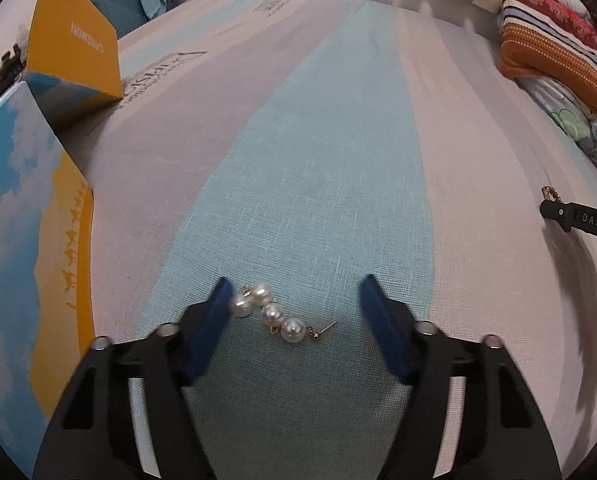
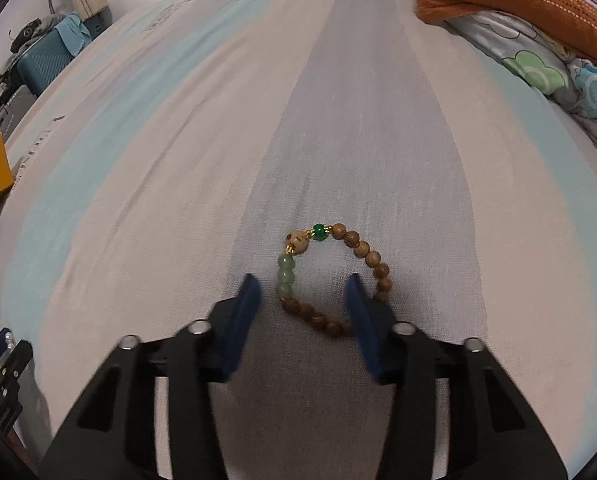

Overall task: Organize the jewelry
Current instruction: 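Grasp the pearl earring with the left tool while the right tool grasps the wooden bead bracelet, then carry the pearl earring and wooden bead bracelet with both tools into the white box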

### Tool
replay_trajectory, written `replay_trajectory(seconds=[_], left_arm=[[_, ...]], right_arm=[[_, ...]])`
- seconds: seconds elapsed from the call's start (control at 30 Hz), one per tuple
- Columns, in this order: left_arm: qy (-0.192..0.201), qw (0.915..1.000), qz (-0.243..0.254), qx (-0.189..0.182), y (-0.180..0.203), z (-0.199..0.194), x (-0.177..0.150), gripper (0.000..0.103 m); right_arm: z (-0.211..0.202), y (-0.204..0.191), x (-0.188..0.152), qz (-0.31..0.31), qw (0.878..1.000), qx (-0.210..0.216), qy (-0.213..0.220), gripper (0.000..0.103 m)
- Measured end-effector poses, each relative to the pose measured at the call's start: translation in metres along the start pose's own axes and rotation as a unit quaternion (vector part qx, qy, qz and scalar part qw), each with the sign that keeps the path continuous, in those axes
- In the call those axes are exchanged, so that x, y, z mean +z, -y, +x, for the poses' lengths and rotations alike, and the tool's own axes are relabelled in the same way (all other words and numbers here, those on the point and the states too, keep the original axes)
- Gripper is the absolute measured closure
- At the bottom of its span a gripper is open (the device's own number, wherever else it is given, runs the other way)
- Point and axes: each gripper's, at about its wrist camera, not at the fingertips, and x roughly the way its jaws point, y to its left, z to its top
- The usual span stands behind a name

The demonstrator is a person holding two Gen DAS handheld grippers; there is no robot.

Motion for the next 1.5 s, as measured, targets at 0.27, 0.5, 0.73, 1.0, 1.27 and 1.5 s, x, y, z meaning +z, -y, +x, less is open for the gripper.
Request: replay_trajectory(seconds=[0.27,0.5,0.73,1.0,1.27,1.5], left_arm=[[-0.005,0.9999,-0.01,-0.002,-0.005,-0.002,0.003,0.091],[-0.007,0.9994,-0.024,-0.022,-0.011,-0.007,0.006,0.092],[0.0,0.9991,-0.016,-0.04,-0.009,-0.018,0.008,0.093],[0.004,0.9987,-0.004,-0.051,-0.009,-0.026,0.009,0.093],[0.012,0.9983,0.002,-0.056,-0.007,-0.044,0.013,0.093],[0.019,0.9981,0.006,-0.059,-0.005,-0.065,0.012,0.093]], right_arm=[[-0.003,0.004,-0.001,0.01,1.0,0.012,-0.006,0.093],[-0.013,0.001,-0.001,0.014,1.0,0.012,-0.001,0.095],[-0.031,0.004,0.007,0.028,0.999,0.022,0.02,0.096],[-0.049,0.004,0.016,0.046,0.997,0.033,0.043,0.096],[-0.06,-0.002,0.017,0.043,0.997,0.045,0.048,0.096],[-0.082,-0.014,0.012,0.034,0.996,0.052,0.067,0.096]])
